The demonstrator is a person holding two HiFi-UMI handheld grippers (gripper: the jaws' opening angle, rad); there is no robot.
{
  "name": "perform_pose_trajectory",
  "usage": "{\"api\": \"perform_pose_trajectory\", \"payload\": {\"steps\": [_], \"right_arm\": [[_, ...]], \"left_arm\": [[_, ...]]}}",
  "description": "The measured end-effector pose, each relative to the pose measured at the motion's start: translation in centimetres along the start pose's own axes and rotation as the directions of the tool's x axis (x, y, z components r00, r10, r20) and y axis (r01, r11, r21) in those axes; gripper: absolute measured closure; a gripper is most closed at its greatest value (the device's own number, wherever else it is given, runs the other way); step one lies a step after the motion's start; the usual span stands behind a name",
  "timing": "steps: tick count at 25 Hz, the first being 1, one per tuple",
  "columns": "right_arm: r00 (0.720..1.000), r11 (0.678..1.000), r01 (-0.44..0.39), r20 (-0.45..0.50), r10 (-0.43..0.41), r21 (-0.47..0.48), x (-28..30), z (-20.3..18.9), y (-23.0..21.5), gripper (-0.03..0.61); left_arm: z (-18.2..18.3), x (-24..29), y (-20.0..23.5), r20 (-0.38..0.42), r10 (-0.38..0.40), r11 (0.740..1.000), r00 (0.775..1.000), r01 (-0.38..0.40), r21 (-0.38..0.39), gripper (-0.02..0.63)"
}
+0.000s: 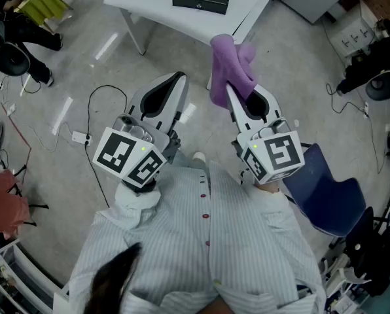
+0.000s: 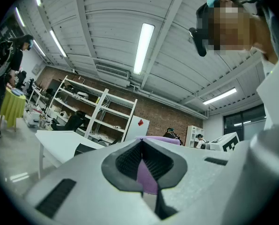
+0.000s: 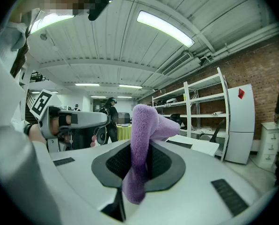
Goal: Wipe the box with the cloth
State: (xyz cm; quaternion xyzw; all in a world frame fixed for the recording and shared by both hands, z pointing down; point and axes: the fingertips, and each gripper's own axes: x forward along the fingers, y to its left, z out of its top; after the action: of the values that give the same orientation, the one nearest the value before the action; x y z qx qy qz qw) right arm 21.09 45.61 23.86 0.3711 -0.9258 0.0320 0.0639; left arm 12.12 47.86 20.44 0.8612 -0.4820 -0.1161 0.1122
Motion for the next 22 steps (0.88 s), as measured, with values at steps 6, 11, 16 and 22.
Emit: {"api": "perform_pose_trajectory", "payload": {"steps": [6, 11, 16, 22], "right_arm": [[1.000, 1.000, -0.010, 0.014, 0.010, 0.006, -1.4, -0.2, 0.0, 0.517], [1.000, 1.000, -0.016, 0.013, 0.015, 0.018, -1.9, -0.9, 0.1, 0.517], [0.999, 0.999, -0.031, 0.016, 0.030, 0.034, -0.9, -0.9, -0.1, 0.517], [0.999, 0.999, -0.036, 0.013, 0.036, 0.034, 3.2, -1.0, -0.6, 0.517]], "left_arm": [[-0.3, -0.6, -1.2, 0.008, 0.017, 1.000, 1.000, -0.017, 0.013, 0.604], [-0.7, -1.4, -1.3, 0.009, 0.040, 0.999, 0.999, -0.040, 0.016, 0.604], [-0.2, -1.4, -0.1, 0.017, 0.060, 0.998, 0.998, -0.060, 0.024, 0.604], [0.2, -0.2, 4.2, 0.025, 0.072, 0.997, 0.997, -0.072, 0.020, 0.604]]}}
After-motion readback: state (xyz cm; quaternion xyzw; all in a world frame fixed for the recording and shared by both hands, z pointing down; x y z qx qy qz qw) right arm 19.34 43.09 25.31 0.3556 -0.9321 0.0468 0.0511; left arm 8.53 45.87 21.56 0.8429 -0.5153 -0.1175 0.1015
